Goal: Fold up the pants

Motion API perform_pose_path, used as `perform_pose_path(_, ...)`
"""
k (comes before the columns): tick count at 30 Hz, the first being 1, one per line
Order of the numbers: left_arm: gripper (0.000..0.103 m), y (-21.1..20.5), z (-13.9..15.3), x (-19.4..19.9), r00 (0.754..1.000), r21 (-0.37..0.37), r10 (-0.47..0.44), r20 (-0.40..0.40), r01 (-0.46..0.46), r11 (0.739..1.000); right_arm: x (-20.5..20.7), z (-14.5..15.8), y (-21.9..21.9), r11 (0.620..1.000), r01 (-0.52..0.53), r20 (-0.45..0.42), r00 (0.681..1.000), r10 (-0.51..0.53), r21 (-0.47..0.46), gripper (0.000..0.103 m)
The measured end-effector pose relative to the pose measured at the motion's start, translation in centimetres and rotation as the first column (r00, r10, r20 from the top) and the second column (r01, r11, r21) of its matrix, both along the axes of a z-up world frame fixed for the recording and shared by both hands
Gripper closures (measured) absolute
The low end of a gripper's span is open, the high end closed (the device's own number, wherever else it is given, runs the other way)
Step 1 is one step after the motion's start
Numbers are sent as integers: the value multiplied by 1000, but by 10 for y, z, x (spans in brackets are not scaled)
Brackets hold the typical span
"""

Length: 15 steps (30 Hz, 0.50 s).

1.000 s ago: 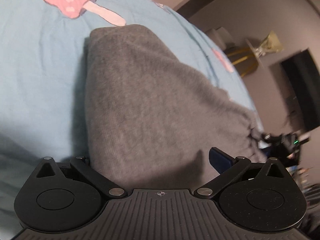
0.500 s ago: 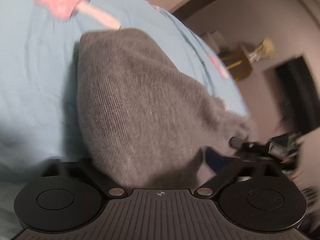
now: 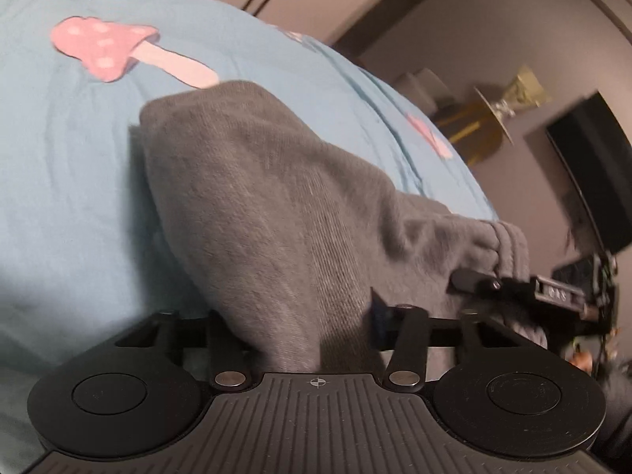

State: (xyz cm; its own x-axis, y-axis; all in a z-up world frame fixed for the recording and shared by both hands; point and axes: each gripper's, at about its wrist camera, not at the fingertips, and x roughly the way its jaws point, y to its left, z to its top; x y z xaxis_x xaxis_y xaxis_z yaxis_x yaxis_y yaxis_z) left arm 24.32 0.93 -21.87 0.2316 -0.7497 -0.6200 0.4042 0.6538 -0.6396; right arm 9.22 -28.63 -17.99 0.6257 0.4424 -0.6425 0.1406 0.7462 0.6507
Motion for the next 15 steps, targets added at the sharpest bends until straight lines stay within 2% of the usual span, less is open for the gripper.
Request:
perform_pose_path(4, 61, 0, 17, -10, 997, 9, -1, 80, 0, 1000, -12, 25, 8, 999, 32, 58, 998, -32, -10, 45)
perform_pose_path(8, 62, 12, 39, -6, 991, -27, 32, 130, -28, 999, -7, 53, 21, 1000, 21, 113, 993, -21, -1, 46)
perform_pose_path(12, 62, 19, 72, 9, 974, -40, 101, 205, -95, 995, 22, 81, 22, 1000, 21, 185, 983, -21, 1, 46)
perform_pose_path(15, 62, 21, 95, 26, 958, -36, 155, 241, -151, 988, 59, 102, 23, 1000, 14, 238, 971, -12, -6, 46)
